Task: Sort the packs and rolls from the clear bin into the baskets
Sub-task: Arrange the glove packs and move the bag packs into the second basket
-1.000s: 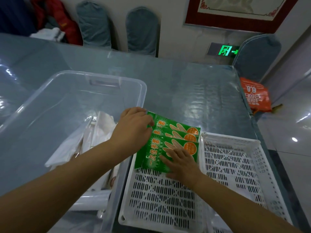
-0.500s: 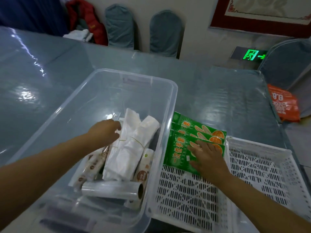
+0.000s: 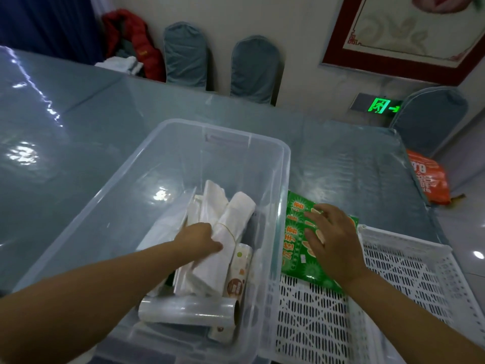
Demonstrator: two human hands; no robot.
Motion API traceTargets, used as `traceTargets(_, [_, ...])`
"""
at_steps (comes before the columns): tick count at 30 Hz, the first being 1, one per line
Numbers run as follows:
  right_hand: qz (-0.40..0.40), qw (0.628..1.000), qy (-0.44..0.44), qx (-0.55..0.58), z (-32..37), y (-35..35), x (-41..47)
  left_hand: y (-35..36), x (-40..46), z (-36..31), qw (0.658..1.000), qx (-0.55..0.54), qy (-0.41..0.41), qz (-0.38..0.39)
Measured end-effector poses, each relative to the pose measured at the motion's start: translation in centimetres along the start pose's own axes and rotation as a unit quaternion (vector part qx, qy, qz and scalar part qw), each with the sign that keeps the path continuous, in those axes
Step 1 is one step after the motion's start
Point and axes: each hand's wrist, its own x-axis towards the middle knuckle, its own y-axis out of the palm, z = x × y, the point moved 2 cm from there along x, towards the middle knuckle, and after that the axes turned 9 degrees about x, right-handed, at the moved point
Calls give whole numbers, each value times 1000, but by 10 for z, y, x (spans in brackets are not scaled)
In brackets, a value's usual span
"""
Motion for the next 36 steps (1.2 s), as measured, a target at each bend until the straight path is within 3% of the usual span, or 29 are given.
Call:
traceTargets(6, [-46,997,-49,36,38,-12,26,-44,-25,-23,986,117,66,-104])
traceTargets(9, [-31,994,-94,39,63,-16,45,-79,-56,-32,948,222,101,-206])
traceTargets(13, [22,984,-176,-23,101,-18,70,-121,-105,-28,876,274,168,-360])
traceTargets(16, [-1,973,-222,-62,123,-26,87,-147,-137,-33,838,305,209,-402])
traceTargets(20, [-88,964,-225,-112,131,-50,93,-157,-151,-51,801,308,294,-420])
traceTargets(23, [-116,967,-174,-143,118,-74,78,-161,-144,-74,759,310,360,-444])
traceTargets(27, [-94,978,-44,-182,78,-116,37,-156,-120,-121,742,345,377,-433])
traceTargets(32, [-101,967,66,-225,12,-172,-37,-125,-109,-206,710,327,456,-425])
traceTargets(34, [-119,960,121,-224,-19,-191,-70,-112,-108,-243,720,294,466,-422])
traceTargets(36, [-125,950,204,-202,-55,-206,-103,-97,-103,-277,764,238,444,-403])
